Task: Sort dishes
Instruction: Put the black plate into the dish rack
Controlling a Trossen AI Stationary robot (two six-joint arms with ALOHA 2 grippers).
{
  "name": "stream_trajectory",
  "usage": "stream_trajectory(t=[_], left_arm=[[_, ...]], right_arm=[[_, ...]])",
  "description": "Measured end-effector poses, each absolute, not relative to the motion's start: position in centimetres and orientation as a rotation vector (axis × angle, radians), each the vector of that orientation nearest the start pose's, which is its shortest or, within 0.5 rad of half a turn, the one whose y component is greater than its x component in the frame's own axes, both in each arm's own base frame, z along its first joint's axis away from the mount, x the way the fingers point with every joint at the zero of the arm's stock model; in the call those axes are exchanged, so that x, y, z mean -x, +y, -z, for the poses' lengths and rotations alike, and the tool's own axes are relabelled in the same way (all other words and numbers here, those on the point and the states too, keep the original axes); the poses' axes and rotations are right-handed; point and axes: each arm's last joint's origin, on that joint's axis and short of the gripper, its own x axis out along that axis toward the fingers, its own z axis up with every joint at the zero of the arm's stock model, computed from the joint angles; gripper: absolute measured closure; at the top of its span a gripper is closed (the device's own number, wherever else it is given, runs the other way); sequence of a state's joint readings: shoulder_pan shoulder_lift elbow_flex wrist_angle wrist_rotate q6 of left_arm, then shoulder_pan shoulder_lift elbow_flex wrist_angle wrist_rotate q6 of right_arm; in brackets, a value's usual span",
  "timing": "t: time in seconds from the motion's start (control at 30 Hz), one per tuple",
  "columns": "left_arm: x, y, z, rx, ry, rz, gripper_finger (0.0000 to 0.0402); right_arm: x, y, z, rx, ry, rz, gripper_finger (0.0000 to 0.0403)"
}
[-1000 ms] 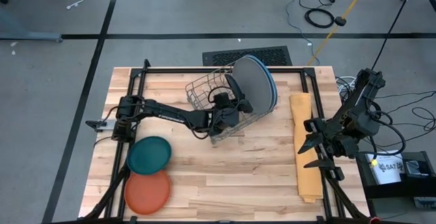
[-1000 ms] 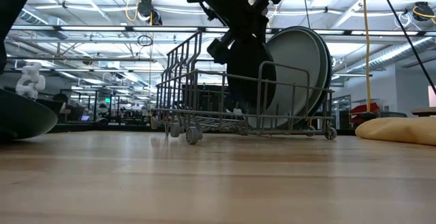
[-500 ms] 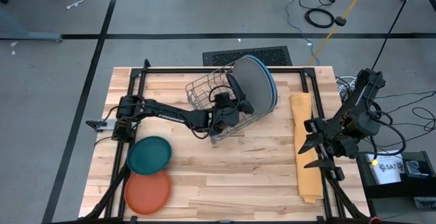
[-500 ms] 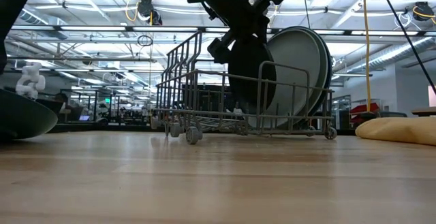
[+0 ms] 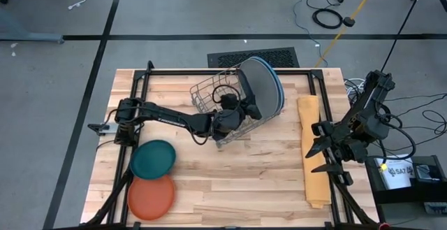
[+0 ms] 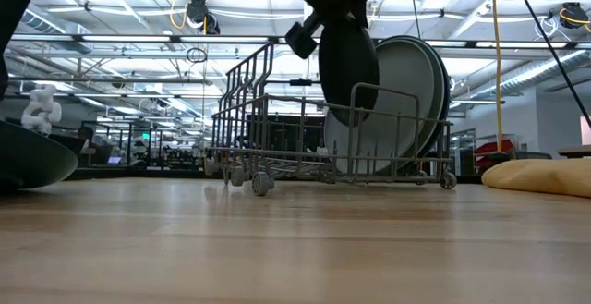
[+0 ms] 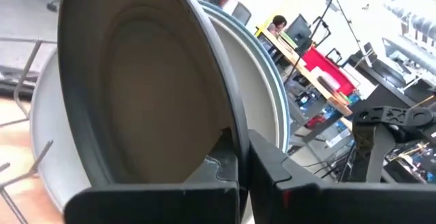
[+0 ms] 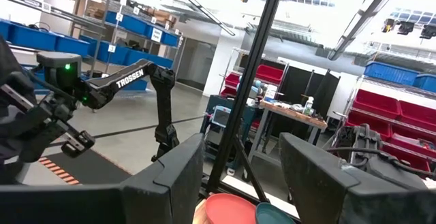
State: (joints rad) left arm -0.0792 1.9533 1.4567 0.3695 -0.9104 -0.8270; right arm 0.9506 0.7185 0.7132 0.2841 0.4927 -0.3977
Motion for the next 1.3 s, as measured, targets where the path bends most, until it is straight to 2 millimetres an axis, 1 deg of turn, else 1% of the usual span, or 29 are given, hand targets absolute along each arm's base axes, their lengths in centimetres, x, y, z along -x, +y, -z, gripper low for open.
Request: stream_trajectory(t=[0.13,0.23,0.3,0.4,0.5,0.67,0.8,0.9,1.03,1.17,1.3], left_arm=[[-44.7,-1.3,-26.8,0.779,-0.22,-0.84,0.0399],[-44.6,-1.3,-25.8,0.842,-0.206,-0.885,0.0399],[-44.4,-1.5,-25.3,0.852,-0.199,-0.926,0.0399],[-44.2,-1.6,-25.0,0.846,-0.197,-0.961,0.0399],[-44.2,-1.5,-25.0,0.853,-0.203,-0.96,0.0399],[-44.6,-0.7,-25.0,0.89,-0.226,-0.934,0.0399],[-45.1,-0.7,-24.8,0.944,-0.247,-0.887,0.0399],[-45.3,-0.7,-23.9,0.976,-0.248,-0.896,0.0399],[-45.6,-0.7,-22.9,0.969,-0.234,-0.91,0.0399],[-45.7,-0.7,-22.6,0.973,-0.235,-0.913,0.0398],[-45.7,-0.2,-22.6,0.98,-0.247,-0.925,0.0386]], right_arm=[[-10.2,11.9,-36.2,0.203,-0.297,-0.404,0.0218],[-10.2,11.9,-36.2,0.202,-0.298,-0.404,0.0218],[-10.2,11.9,-36.2,0.202,-0.298,-0.404,0.0218],[-10.2,11.9,-36.2,0.202,-0.299,-0.404,0.0218],[-10.2,11.9,-36.2,0.203,-0.299,-0.404,0.0218],[-10.2,11.9,-36.2,0.2,-0.299,-0.404,0.0218],[-10.2,11.9,-36.2,0.2,-0.3,-0.404,0.0218],[-10.2,11.9,-36.2,0.2,-0.3,-0.404,0.0218],[-10.2,11.9,-36.2,0.2,-0.3,-0.404,0.0218],[-10.2,11.9,-36.2,0.2,-0.3,-0.404,0.0218],[-10.2,11.9,-36.2,0.201,-0.299,-0.404,0.0218]])
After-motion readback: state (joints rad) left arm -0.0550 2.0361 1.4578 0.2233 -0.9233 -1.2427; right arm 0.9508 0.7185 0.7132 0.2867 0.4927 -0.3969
